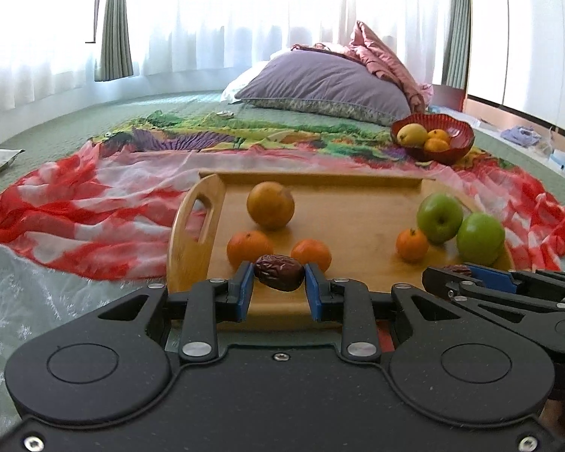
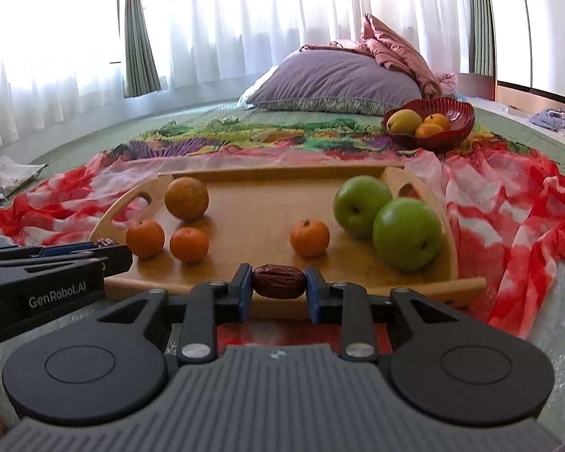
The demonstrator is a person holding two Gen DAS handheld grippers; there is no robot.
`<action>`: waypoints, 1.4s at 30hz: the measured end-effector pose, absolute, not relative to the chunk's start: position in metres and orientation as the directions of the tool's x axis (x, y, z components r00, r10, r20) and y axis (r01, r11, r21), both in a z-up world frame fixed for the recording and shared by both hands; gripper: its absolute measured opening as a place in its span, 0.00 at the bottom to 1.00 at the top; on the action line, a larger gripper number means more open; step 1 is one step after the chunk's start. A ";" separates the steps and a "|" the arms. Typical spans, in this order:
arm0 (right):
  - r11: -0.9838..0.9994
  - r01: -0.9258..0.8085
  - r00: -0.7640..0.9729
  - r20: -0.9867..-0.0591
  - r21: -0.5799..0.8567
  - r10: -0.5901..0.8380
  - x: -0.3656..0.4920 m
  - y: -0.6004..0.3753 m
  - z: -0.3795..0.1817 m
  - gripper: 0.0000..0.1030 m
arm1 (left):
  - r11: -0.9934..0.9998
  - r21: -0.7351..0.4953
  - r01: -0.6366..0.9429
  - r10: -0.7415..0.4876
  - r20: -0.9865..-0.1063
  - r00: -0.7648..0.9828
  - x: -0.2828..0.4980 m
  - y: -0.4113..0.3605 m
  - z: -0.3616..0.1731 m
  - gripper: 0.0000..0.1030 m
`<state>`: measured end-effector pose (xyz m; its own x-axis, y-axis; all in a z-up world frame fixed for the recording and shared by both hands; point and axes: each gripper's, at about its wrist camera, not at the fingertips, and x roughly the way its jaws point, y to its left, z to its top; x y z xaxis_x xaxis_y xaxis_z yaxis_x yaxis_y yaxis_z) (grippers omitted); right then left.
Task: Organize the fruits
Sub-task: 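Carry both dates onto the tray and open both grippers to release them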
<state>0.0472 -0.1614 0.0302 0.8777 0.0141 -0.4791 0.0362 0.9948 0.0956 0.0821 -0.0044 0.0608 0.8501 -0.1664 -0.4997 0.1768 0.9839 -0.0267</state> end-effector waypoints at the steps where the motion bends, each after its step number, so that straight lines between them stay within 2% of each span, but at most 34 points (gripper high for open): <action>1: 0.995 0.036 0.879 -0.476 0.093 0.013 0.048 -0.162 0.032 0.34 | 0.984 -0.033 0.177 -0.170 -0.498 0.850 0.083 -0.005 0.063 0.27; 28: 0.995 0.029 0.910 -0.415 0.101 0.016 0.058 -0.191 0.050 0.34 | 0.969 -0.069 0.237 -0.244 -0.426 0.871 0.097 -0.008 0.088 0.27; 36: 0.993 0.016 0.902 -0.431 0.114 0.035 0.088 -0.202 0.060 0.34 | 0.959 -0.083 0.270 -0.276 -0.482 0.832 0.139 -0.022 0.097 0.27; 42: 0.988 -0.041 0.846 -0.521 0.149 0.114 0.139 -0.214 0.070 0.34 | 0.956 -0.120 0.269 -0.289 -0.560 0.777 0.191 -0.030 0.097 0.27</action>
<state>0.1392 -0.2142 0.0698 0.8459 0.1136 -0.5210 -0.0408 0.9880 0.1491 0.1913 -0.0304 0.0971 0.7766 -0.2893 -0.5596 0.2693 0.9555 -0.1203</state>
